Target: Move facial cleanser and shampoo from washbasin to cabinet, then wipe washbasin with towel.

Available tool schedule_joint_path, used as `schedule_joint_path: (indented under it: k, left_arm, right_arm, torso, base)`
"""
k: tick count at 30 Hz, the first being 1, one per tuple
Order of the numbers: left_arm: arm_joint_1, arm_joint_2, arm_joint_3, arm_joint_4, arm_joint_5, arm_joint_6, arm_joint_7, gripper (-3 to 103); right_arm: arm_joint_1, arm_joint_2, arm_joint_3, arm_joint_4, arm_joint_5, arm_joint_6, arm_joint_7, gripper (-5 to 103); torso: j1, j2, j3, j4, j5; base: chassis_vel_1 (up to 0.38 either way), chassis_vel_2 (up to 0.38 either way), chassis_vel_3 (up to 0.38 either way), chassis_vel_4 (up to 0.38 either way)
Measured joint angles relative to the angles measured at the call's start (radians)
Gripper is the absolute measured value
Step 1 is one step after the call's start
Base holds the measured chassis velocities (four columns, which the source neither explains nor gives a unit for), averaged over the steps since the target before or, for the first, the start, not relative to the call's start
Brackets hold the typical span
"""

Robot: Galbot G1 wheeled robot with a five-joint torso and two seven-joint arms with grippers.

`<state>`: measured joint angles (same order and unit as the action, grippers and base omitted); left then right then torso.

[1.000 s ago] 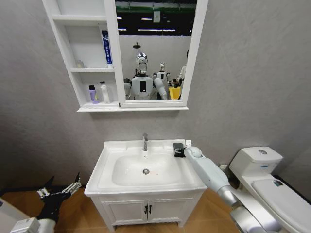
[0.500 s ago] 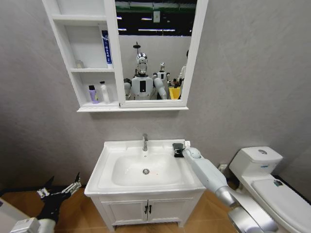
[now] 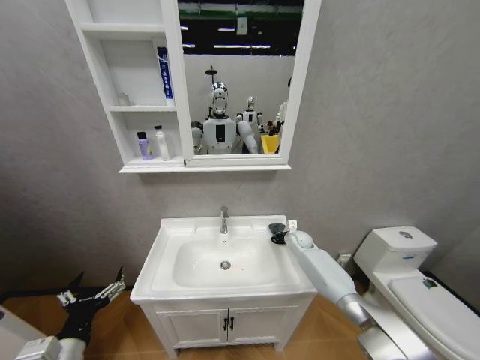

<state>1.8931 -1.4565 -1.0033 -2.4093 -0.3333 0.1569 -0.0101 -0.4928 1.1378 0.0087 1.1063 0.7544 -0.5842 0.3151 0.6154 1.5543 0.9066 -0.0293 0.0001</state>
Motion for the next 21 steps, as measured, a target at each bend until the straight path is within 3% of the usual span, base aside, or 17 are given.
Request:
schedule_joint_path:
  k: [3, 5, 9, 21]
  left_arm:
    - [0.0, 0.0, 0.0, 0.0, 0.0, 0.0, 0.0, 100]
    - [0.0, 0.0, 0.0, 0.0, 0.0, 0.0, 0.0, 100]
    - [0.0, 0.0, 0.0, 0.0, 0.0, 0.0, 0.0, 100]
    - [0.0, 0.0, 0.0, 0.0, 0.0, 0.0, 0.0, 100]
  right_arm:
    - [-0.009, -0.003, -0.005, 0.048, 0.034, -0.018, 0.046, 5]
    - [-0.034, -0.003, -0.048, 0.194, 0.116, -0.057, 0.18, 5]
    - [-0.051, 0.011, -0.102, 0.295, 0.218, -0.117, 0.288, 5]
    - [-0.097, 0.041, -0.17, 0.262, 0.236, -0.154, 0.323, 5]
  torso:
    - [0.0, 0.0, 0.0, 0.0, -0.0003]
    - [0.0, 0.0, 0.0, 0.0006, 0.0]
    - [0.0, 0.0, 0.0, 0.0007, -0.0003]
    - [0.0, 0.0, 0.0, 0.0003, -0.0002]
  base:
    - [0.0, 0.0, 0.0, 0.0]
    - [0.0, 0.0, 0.0, 0.0]
    - [0.0, 0.0, 0.0, 0.0]
    - [0.0, 0.0, 0.0, 0.0]
